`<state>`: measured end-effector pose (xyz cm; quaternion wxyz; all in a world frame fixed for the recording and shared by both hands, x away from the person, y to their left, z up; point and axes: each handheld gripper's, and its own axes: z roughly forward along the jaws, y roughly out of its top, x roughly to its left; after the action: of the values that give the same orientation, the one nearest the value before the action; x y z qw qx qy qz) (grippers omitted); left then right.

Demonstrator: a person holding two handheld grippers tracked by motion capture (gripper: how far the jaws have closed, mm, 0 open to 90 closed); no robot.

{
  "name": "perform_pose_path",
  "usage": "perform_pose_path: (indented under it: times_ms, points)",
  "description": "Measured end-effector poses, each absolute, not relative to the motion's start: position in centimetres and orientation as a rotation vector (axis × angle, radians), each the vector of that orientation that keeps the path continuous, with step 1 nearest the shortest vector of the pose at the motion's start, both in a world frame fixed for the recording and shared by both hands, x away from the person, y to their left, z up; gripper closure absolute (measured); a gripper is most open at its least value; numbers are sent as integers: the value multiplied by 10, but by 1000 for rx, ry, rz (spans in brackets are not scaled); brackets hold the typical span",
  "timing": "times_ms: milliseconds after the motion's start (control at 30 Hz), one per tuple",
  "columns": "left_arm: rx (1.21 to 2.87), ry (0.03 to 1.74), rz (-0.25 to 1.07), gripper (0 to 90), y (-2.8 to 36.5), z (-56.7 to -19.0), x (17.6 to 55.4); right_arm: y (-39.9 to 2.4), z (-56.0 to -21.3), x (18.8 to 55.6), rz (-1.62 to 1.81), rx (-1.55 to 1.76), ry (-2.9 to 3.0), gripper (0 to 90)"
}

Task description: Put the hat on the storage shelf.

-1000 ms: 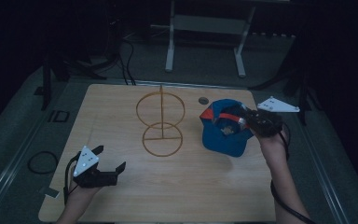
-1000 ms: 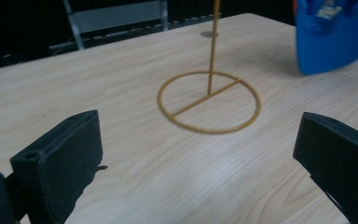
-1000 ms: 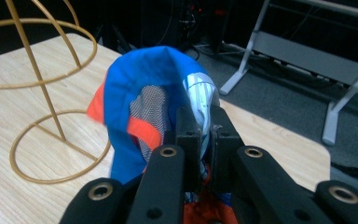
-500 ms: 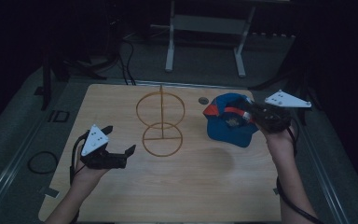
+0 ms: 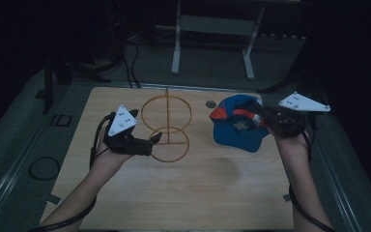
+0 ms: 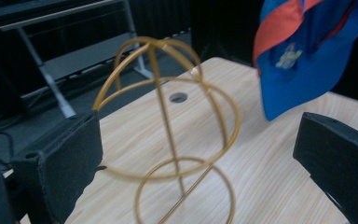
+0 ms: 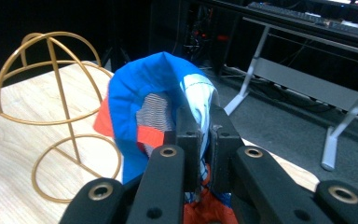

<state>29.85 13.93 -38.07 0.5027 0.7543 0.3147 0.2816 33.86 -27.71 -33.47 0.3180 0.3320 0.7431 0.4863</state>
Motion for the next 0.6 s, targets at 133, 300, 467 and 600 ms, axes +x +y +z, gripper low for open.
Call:
perform_pose_path:
  times_ms: [133,300,467,600]
  points:
    - [1849,722,697,39,122,-373,308,-277,-336,336,1278,864,1958,854]
    - [1871,681,698,47,99,-363,320,-275,-336,332,1283,852,1963,854]
    - [1877,646,696,69,73,-356,328,-271,-336,326,1301,824,1983,854]
    - [1906,600,664,85,50,-354,333,-265,-335,321,1307,795,1993,854]
